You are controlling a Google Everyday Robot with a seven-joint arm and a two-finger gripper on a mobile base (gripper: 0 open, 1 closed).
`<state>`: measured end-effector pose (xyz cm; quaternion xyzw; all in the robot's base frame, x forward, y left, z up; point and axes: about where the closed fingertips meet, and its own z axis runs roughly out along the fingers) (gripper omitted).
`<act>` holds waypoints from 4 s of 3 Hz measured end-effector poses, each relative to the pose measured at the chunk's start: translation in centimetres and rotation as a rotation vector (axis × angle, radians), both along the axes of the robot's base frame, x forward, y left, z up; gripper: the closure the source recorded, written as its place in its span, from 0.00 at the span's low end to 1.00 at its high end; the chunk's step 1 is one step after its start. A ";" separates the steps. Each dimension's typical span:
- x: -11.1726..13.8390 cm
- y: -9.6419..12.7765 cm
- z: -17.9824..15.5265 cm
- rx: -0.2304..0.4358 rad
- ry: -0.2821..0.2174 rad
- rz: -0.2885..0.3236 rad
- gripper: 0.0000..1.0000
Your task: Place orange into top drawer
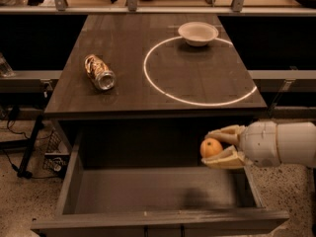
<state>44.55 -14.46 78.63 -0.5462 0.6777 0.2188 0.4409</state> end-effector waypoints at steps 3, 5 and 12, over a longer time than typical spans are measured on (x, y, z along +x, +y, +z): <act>-2.1 5.2 -10.7 -0.005 0.055 0.095 1.00; 0.5 6.6 -15.2 -0.064 0.012 0.067 0.96; 2.0 2.7 -13.1 -0.096 0.001 -0.004 0.00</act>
Offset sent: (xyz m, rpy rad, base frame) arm -0.0293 0.0611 -0.1216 0.0213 0.0672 0.1150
